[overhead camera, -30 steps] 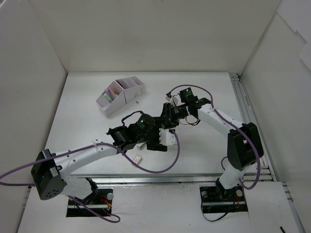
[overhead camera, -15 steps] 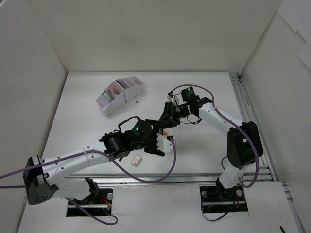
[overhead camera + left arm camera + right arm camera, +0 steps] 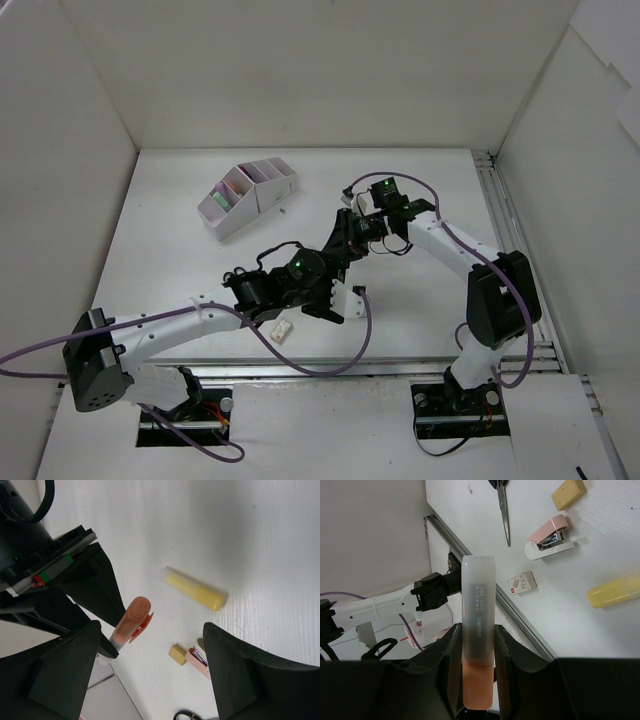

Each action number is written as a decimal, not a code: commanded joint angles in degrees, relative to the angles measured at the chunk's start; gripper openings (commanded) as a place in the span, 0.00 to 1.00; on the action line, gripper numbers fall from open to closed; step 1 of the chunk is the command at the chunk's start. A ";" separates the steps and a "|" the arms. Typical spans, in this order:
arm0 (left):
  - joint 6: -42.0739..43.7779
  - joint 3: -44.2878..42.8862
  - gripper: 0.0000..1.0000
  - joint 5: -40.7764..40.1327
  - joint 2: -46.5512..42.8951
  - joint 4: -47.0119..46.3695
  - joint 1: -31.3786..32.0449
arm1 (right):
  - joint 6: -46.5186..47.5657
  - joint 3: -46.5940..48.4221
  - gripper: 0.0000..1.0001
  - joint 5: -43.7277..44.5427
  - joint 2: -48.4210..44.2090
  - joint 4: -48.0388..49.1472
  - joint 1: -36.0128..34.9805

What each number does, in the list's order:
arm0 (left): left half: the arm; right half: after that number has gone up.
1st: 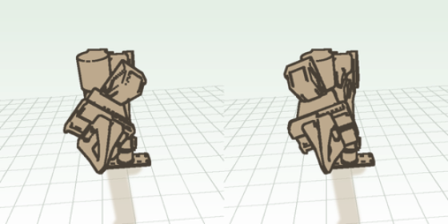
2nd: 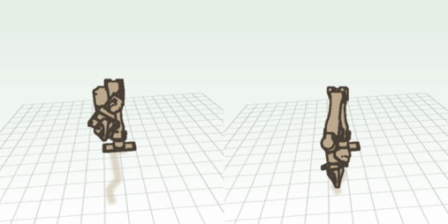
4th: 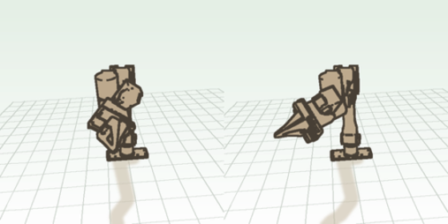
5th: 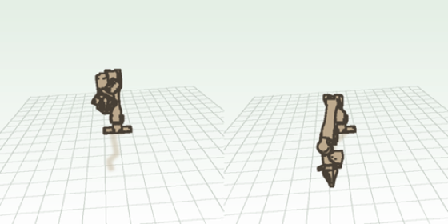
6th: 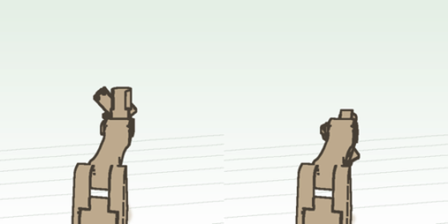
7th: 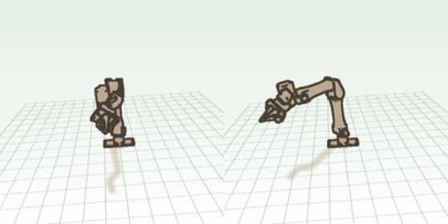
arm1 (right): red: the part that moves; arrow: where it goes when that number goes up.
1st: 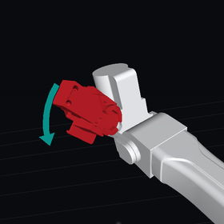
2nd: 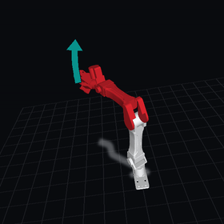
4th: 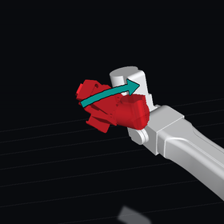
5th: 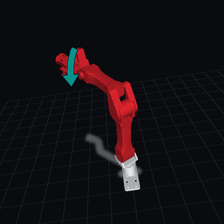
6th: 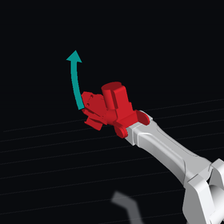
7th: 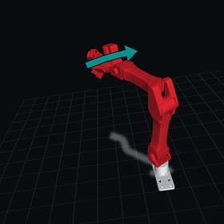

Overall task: Sort the stationery into containers
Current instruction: Place the stationery in the storage box.

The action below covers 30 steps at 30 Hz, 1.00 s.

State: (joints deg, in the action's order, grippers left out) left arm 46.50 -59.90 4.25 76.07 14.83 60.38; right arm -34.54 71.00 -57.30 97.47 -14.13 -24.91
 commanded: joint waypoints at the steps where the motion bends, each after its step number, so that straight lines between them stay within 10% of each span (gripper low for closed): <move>1: 3.15 -5.40 0.77 1.72 -0.05 -1.21 0.09 | -0.17 3.53 0.02 -2.03 -1.23 0.77 -0.67; 6: 5.62 -7.42 0.64 1.11 3.29 0.20 0.09 | -0.17 3.79 0.03 -2.47 -1.41 0.68 -1.46; 11: 6.23 -8.39 0.32 -0.47 5.66 0.29 0.09 | -0.17 3.62 0.03 -2.82 -2.02 0.77 -1.55; 23: 5.45 -9.80 0.12 -2.67 7.60 0.82 -1.14 | -0.08 4.32 0.03 -3.17 -2.29 0.60 -1.64; 27: 5.09 -9.89 0.00 -2.05 7.16 -0.33 -1.67 | -0.17 4.67 0.18 -2.47 -3.16 0.51 -1.20; 30: 4.91 -9.36 0.00 -2.32 6.28 -2.96 -1.67 | 0.18 5.11 0.49 -0.54 -4.04 0.68 -0.93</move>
State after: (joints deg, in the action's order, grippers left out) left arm 51.90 -66.87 3.09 84.23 15.70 59.66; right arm -34.76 72.73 -57.23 97.38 -14.44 -26.28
